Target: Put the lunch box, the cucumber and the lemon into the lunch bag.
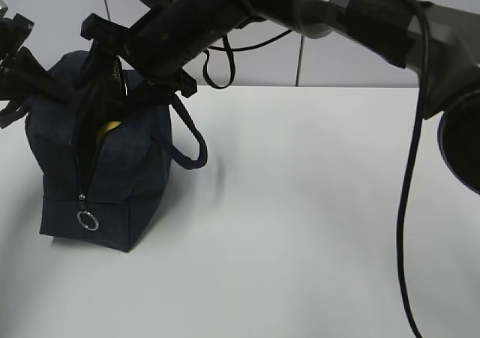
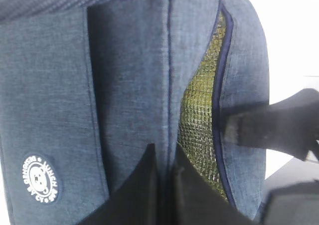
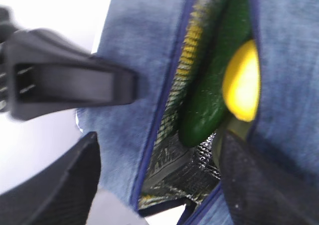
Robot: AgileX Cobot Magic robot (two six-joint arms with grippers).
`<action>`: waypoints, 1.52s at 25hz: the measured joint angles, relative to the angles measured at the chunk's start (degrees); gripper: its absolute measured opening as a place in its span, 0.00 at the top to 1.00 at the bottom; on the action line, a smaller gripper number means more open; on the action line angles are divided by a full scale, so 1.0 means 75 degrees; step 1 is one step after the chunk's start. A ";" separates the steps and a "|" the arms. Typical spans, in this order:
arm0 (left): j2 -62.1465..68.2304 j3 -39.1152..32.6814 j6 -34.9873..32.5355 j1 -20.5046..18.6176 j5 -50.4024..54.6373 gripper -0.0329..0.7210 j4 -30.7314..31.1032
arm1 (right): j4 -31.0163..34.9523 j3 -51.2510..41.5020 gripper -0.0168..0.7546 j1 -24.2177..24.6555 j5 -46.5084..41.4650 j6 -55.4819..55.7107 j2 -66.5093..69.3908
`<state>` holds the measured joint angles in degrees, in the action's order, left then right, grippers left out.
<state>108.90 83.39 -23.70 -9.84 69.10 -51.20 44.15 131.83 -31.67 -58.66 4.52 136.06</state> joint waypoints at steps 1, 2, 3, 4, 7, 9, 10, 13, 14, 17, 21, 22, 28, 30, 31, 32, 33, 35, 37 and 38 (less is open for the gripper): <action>0.0000 0.0000 0.0000 0.0000 0.0000 0.97 0.0000 | 0.0000 0.0132 0.26 0.0000 -0.0116 -0.0100 0.0000; 0.0000 0.0000 0.0000 0.0000 0.0000 0.97 0.0000 | -0.0035 0.0281 0.28 0.0015 -0.0225 -0.0158 0.0000; 0.0000 0.0000 0.0000 0.0000 0.0000 0.97 0.0000 | -0.0105 0.0449 0.29 0.0015 -0.0321 -0.0176 0.0000; 0.0000 0.0000 0.0000 0.0000 0.0000 0.97 0.0000 | -0.0237 0.0598 0.30 0.0015 -0.0432 -0.0194 0.0000; 0.0000 0.0000 0.0000 0.0000 0.0000 0.97 0.0000 | -0.0931 0.1147 0.31 0.0030 -0.0862 -0.0177 0.0000; 0.0000 0.0000 0.0000 0.0000 0.0000 0.97 0.0000 | -0.1698 0.1489 0.32 0.0030 -0.1359 0.0078 0.0000; 0.0000 0.0000 0.0000 0.0000 0.0000 0.97 0.0017 | -0.2059 0.1630 0.32 0.0030 -0.1536 0.0194 0.0000; 0.0000 0.0000 -0.0014 0.0000 0.0000 0.97 0.0167 | -0.2907 0.1935 0.32 0.0030 -0.1680 0.0406 0.0000; 0.0000 0.0000 -0.0005 0.0000 0.0000 0.97 0.0234 | -0.2978 0.1981 0.32 0.0046 -0.1694 0.0441 0.0000; 0.0000 0.0000 -0.0005 0.0000 0.0000 0.97 0.0399 | -0.3082 0.2110 0.32 0.0058 -0.1743 0.0453 0.0000; 0.0000 0.0000 -0.0005 0.0000 0.0000 0.97 0.0446 | -0.3101 0.2132 0.32 0.0058 -0.1761 0.0457 0.0000; 0.0000 0.0000 -0.0005 0.0000 0.0000 0.97 0.0452 | -0.3162 0.2132 0.32 0.0058 -0.1761 0.0457 -0.0014; 0.0000 0.0000 -0.0005 0.0000 0.0000 0.97 0.0463 | -0.3981 0.2132 0.32 0.0058 -0.1779 0.0261 -0.0325; 0.0000 0.0000 -0.0017 0.0000 0.0000 0.97 0.0463 | -0.4233 0.2116 0.32 0.0058 -0.1779 0.0162 -0.0419; 0.0000 0.0000 -0.0017 0.0000 0.0000 0.97 0.0463 | -0.4291 0.2100 0.33 0.0058 -0.1779 0.0121 -0.0436; 0.0000 0.0000 -0.0017 0.0000 0.0000 0.97 0.0463 | -0.4324 0.2069 0.33 0.0058 -0.1779 0.0081 -0.0450; 0.0000 0.0000 -0.0017 0.0000 0.0000 0.97 0.0463 | -0.4355 0.2006 0.33 0.0058 -0.1779 0.0021 -0.0442; 0.0000 0.0000 -0.0017 0.0000 0.0000 0.97 0.0469 | -0.4372 0.1817 0.34 0.0058 -0.1779 -0.0038 -0.0442; 0.0000 0.0000 -0.0017 0.0000 0.0000 0.97 0.0481 | -0.4404 0.1556 0.34 0.0058 -0.1779 -0.0136 -0.0530; 0.0000 0.0000 -0.0017 0.0000 0.0000 0.97 0.0481 | -0.4425 0.1383 0.34 0.0058 -0.1779 -0.0179 -0.0596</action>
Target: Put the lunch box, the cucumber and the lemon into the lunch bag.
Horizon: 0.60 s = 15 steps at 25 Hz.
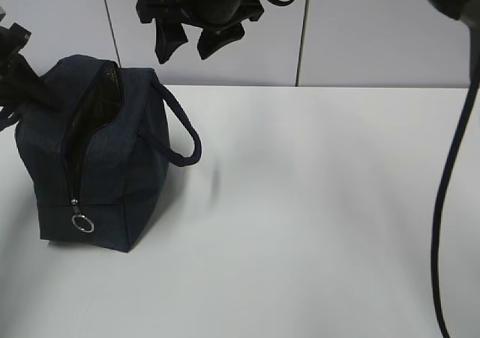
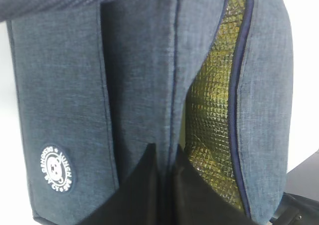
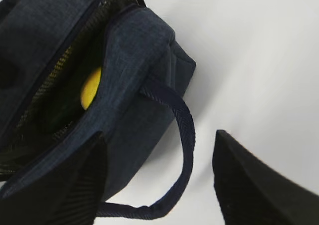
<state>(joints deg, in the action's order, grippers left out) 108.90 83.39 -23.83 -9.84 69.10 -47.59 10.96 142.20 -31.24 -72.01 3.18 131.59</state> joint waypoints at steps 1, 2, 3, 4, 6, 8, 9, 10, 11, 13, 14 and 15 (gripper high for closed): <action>0.0000 0.0000 0.0000 0.0000 0.0000 0.97 0.0016 | -0.0055 -0.0138 0.34 0.0000 -0.0005 -0.0035 -0.0109; 0.0000 0.0000 0.0000 0.0000 0.0000 0.97 0.0016 | -0.0139 -0.0319 0.34 0.0000 -0.0005 -0.0048 -0.0242; 0.0000 0.0000 0.0000 0.0000 0.0000 0.97 0.0016 | -0.0216 -0.0514 0.34 0.0000 -0.0005 -0.0064 -0.0375; 0.0000 0.0000 0.0000 0.0000 0.0000 0.97 0.0026 | -0.0292 -0.0719 0.34 0.0000 -0.0005 -0.0064 -0.0554; 0.0000 0.0000 0.0000 0.0000 0.0000 0.97 0.0026 | -0.0388 -0.1106 0.34 0.0000 -0.0005 -0.0064 -0.0909; 0.0000 0.0000 0.0000 0.0000 0.0000 0.97 0.0026 | -0.0408 -0.1468 0.34 0.0000 -0.0005 -0.0064 -0.1188; 0.0000 0.0000 0.0000 0.0000 0.0000 0.97 0.0026 | -0.0408 -0.1644 0.34 0.0000 -0.0005 -0.0064 -0.1305; 0.0000 0.0000 0.0000 0.0000 0.0000 0.97 0.0026 | -0.0427 -0.1810 0.34 0.0000 -0.0005 -0.0074 -0.1372; 0.0000 0.0000 0.0000 0.0000 0.0000 0.97 0.0026 | -0.0467 -0.1958 0.34 0.0000 -0.0005 -0.0081 -0.1446; 0.0000 0.0000 0.0000 0.0000 0.0000 0.97 0.0026 | -0.0528 -0.2145 0.34 0.0000 -0.0005 -0.0188 -0.1515; 0.0000 0.0000 0.0000 0.0000 0.0000 0.97 0.0026 | -0.0547 -0.2213 0.34 0.0000 -0.0005 -0.0259 -0.1515; 0.0000 0.0000 0.0000 0.0000 0.0000 0.97 0.0026 | -0.0575 -0.2258 0.34 0.0000 -0.0005 -0.0323 -0.1515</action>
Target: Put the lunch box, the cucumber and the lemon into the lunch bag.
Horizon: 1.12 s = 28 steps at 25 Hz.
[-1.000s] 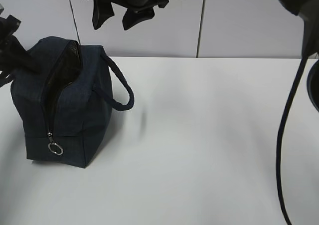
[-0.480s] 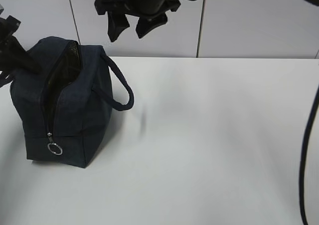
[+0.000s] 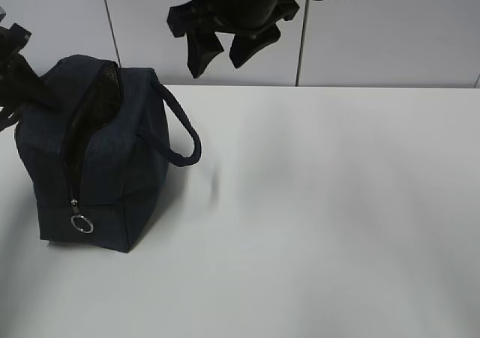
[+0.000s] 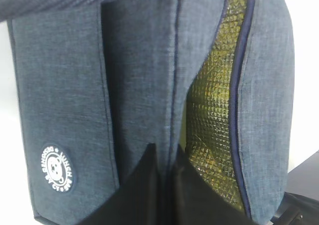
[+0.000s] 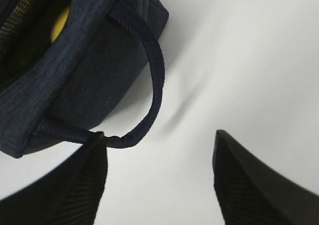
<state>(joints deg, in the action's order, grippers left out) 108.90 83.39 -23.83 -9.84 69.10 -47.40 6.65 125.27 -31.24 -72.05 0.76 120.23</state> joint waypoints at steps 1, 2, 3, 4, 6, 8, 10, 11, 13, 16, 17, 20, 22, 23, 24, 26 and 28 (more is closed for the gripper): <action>0.0000 0.0000 0.0000 0.0000 0.0000 0.97 0.0000 | 0.0000 -0.0017 0.34 0.0000 0.0000 -0.0051 0.0000; 0.0000 0.0000 0.0000 0.0000 0.0000 0.97 0.0000 | 0.0000 -0.0017 0.34 0.0000 0.0000 -0.0101 0.0000; 0.0000 0.0000 0.0000 0.0000 0.0000 0.97 0.0000 | 0.0051 -0.0017 0.34 0.0000 0.0000 -0.0101 0.0000; 0.0000 0.0000 0.0000 0.0000 0.0000 0.97 0.0000 | 0.0177 -0.0017 0.34 0.0000 0.0000 -0.0053 0.0000; 0.0000 0.0000 0.0000 0.0000 0.0000 0.97 0.0000 | 0.0542 -0.0017 0.34 0.0000 0.0000 0.0070 0.0071; 0.0000 0.0000 0.0000 0.0000 0.0000 0.97 0.0000 | 0.1080 -0.0017 0.34 0.0000 0.0000 0.0227 0.0236; 0.0000 0.0000 0.0000 0.0000 0.0000 0.97 0.0000 | 0.1585 -0.0028 0.34 0.0000 0.0000 0.0291 0.0404; 0.0000 0.0000 0.0000 0.0000 0.0000 0.97 0.0000 | 0.1832 -0.0028 0.34 0.0000 0.0014 0.0306 0.0503; 0.0000 0.0000 0.0000 0.0000 0.0000 0.97 0.0007 | 0.2206 -0.0028 0.34 0.0000 0.0028 0.0319 0.0671; 0.0000 0.0000 0.0000 0.0000 0.0000 0.97 0.0025 | 0.2461 -0.0028 0.34 0.0000 0.0102 0.0319 0.0899; 0.0000 0.0000 0.0000 0.0000 0.0000 0.97 0.0037 | 0.2493 -0.0033 0.34 0.0000 0.0213 0.0319 0.0934; 0.0000 0.0000 0.0000 0.0000 0.0000 0.97 0.0066 | 0.2611 -0.0033 0.34 0.0000 0.0574 0.0350 0.0953; 0.0000 0.0000 0.0000 0.0000 0.0000 0.97 0.0066 | 0.2829 -0.0033 0.34 0.0000 0.0835 0.0362 0.0953; 0.0000 0.0000 0.0000 0.0000 0.0000 0.97 0.0066 | 0.2892 -0.0033 0.34 0.0000 0.0994 0.0362 0.0953; 0.0000 0.0000 0.0000 0.0000 0.0000 0.97 0.0066 | 0.2966 -0.0033 0.34 0.0000 0.1156 0.0362 0.0953; 0.0000 0.0000 0.0000 0.0000 0.0000 0.97 0.0066 | 0.3012 -0.0033 0.34 0.0000 0.1406 0.0380 0.0959; 0.0000 0.0000 0.0000 0.0000 0.0000 0.97 0.0071 | 0.3024 -0.0033 0.34 0.0000 0.1576 0.0380 0.0989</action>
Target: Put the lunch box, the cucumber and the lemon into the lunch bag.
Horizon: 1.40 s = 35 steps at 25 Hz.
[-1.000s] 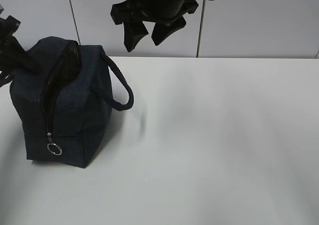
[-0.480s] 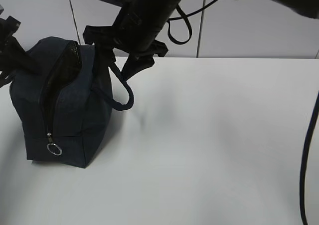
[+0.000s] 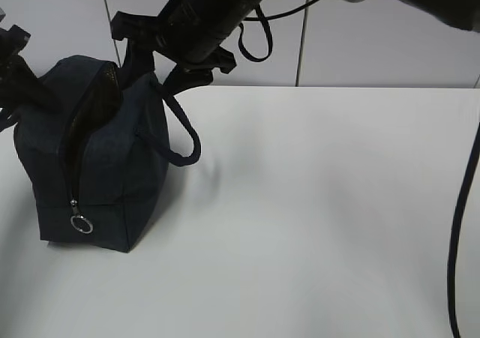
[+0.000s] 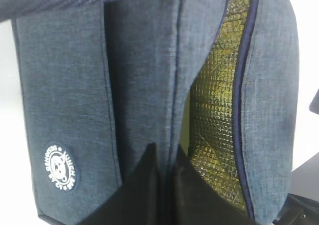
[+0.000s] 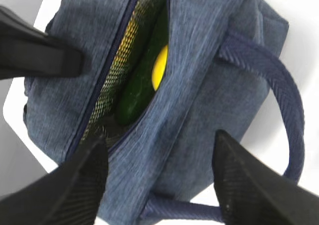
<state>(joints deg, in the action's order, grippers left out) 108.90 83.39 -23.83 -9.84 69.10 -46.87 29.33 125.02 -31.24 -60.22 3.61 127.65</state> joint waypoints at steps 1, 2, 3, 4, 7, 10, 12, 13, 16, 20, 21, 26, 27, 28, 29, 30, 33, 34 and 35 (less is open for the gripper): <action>0.0000 0.0000 0.0000 0.0000 0.0000 0.97 0.0000 | 0.0000 0.0000 0.34 0.0000 0.0076 0.0000 0.0051; 0.0000 0.0000 0.0000 0.0000 0.0000 0.97 0.0013 | 0.0000 0.0000 0.34 0.0000 0.0110 0.0000 0.0090; 0.0000 0.0000 0.0000 0.0000 0.0000 0.97 0.0013 | 0.0000 0.0000 0.34 0.0000 0.0129 0.0000 0.0156; 0.0000 0.0000 0.0000 0.0000 0.0000 0.97 0.0013 | 0.0020 0.0000 0.34 0.0000 0.0141 0.0000 0.0226; 0.0000 0.0000 0.0000 0.0000 0.0000 0.97 0.0013 | 0.0163 0.0000 0.34 0.0000 0.0160 0.0000 0.0458; 0.0000 0.0000 0.0000 0.0000 0.0000 0.97 0.0013 | 0.0176 0.0000 0.34 0.0000 0.0160 0.0013 0.0596; 0.0000 0.0000 0.0000 0.0000 0.0000 0.97 0.0013 | 0.0176 0.0000 0.38 0.0000 0.0160 0.0013 0.0596; 0.0000 0.0000 0.0000 0.0000 0.0000 0.97 0.0013 | 0.0176 0.0000 0.42 0.0000 0.0160 0.0013 0.0596; 0.0000 0.0000 0.0000 0.0015 0.0000 0.97 0.0013 | 0.0176 0.0000 0.59 0.0000 0.0160 -0.0087 0.0596; 0.0000 0.0000 -0.0005 0.0282 -0.0030 0.97 0.0013 | 0.0136 0.0000 0.89 0.0000 0.0130 -0.0647 0.0596; 0.0000 0.0000 -0.0005 0.0406 -0.0030 0.97 0.0013 | 0.0051 0.0000 0.93 0.0000 0.0130 -0.0714 0.0596; 0.0000 0.0000 -0.0005 0.0946 -0.0030 0.97 -0.0132 | -0.0426 0.0000 0.97 0.0000 -0.0365 -0.0828 0.0596; 0.0000 0.0000 -0.0005 0.1027 -0.0030 0.97 -0.0184 | -0.0626 0.0034 0.97 0.0000 -0.0550 -0.0828 0.0596; 0.0000 0.0000 -0.0005 0.1106 -0.0030 0.97 -0.0243 | -0.0843 0.0071 0.97 0.0000 -0.0710 -0.0828 0.0596; 0.0000 0.0000 -0.0005 0.1183 -0.0044 0.97 -0.0321 | -0.1022 0.0113 0.97 0.0000 -0.0896 -0.0798 0.0596; 0.0000 0.0000 -0.0005 0.1234 -0.0059 0.97 -0.0394 | -0.1257 0.0150 0.97 0.0005 -0.1065 -0.0798 0.0596; 0.0000 0.0000 -0.0005 0.1427 -0.0090 0.97 -0.0709 | -0.2036 0.0181 0.97 0.0005 -0.1291 -0.0770 0.0450; 0.0000 0.0000 -0.0005 0.1525 -0.0090 0.97 -0.0786 | -0.2338 0.0181 0.97 0.0005 -0.1340 -0.0770 0.0379; 0.0000 0.0000 -0.0005 0.1623 -0.0090 0.97 -0.0857 | -0.2611 0.0181 0.97 0.0018 -0.1376 -0.0765 0.0280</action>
<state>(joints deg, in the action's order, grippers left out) 108.90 83.39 -23.87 2.33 68.43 -53.30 9.75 126.38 -31.10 -70.55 -2.13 129.74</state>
